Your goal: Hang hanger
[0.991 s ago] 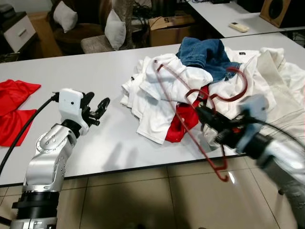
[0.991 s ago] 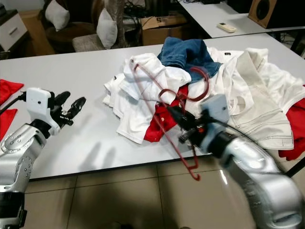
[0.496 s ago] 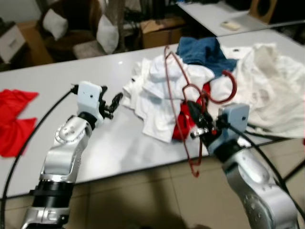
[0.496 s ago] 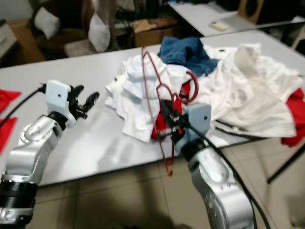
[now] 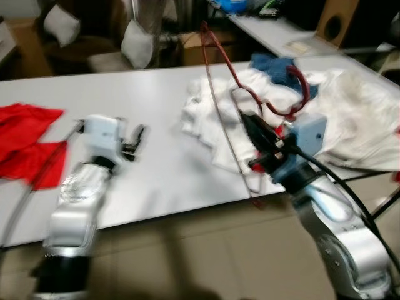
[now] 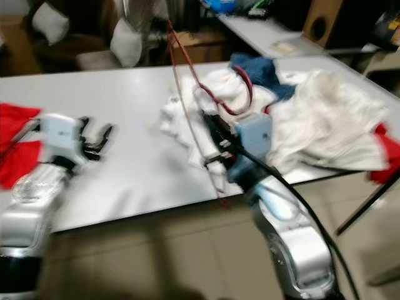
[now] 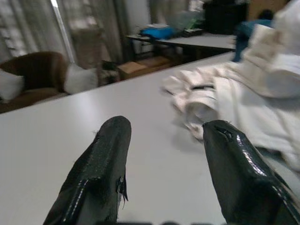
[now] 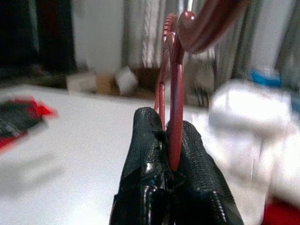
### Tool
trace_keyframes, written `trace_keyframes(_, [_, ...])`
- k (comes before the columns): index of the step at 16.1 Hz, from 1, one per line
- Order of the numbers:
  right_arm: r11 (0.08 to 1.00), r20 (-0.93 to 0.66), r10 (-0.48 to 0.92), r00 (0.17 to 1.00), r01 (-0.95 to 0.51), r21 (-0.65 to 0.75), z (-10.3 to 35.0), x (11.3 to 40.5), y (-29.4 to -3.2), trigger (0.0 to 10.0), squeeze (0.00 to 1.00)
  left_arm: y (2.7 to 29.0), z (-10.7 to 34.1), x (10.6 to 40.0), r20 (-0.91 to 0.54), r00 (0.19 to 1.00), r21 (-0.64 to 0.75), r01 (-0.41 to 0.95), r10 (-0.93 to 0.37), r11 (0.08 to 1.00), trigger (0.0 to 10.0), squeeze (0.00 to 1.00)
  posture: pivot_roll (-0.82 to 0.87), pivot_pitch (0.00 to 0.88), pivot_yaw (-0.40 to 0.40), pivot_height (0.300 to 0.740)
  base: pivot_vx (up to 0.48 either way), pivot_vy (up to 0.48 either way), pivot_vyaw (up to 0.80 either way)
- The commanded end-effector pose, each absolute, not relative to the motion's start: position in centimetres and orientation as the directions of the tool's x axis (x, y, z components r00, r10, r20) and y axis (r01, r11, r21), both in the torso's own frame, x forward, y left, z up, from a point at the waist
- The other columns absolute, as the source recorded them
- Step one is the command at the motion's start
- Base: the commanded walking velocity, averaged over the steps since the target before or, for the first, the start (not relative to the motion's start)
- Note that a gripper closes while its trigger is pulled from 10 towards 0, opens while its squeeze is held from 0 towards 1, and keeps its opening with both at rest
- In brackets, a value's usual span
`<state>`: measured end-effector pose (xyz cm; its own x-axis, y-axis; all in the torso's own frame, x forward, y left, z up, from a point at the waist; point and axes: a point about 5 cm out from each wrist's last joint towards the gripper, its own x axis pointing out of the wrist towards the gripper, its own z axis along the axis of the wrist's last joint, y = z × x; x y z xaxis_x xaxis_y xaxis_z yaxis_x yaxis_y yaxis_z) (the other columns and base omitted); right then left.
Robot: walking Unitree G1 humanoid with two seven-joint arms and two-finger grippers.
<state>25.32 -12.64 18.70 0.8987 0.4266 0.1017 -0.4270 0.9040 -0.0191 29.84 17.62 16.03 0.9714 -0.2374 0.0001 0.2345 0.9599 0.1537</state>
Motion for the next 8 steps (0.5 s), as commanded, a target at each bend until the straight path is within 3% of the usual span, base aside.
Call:
trace_keyframes(1, [0.917,0.069,0.398,0.915,-0.399,0.001,17.9,25.4,-13.3,10.0,0.00,18.0,16.4,29.8,-0.001,0.974,0.173,0.222,-0.225,0.960,10.0,0.00,-0.13,0.000,0.026,0.740,0.000,0.409,0.00])
trace_keyframes(5, [0.985,-0.075,0.168,0.983,-0.165,0.047,14.6,23.6,-17.7,10.0,0.00,16.5,15.4,29.4,-0.052,0.951,0.133,0.310,-0.306,0.941,10.0,0.00,-0.19,0.000,0.092,0.740,0.000,0.410,0.00])
trace_keyframes(8, [0.987,-0.108,0.161,0.981,-0.159,0.030,13.8,22.8,-18.1,10.0,0.00,16.6,14.7,29.3,-0.081,0.943,0.137,0.330,-0.322,0.934,10.0,0.00,-0.18,0.000,0.074,0.740,0.000,0.409,0.00])
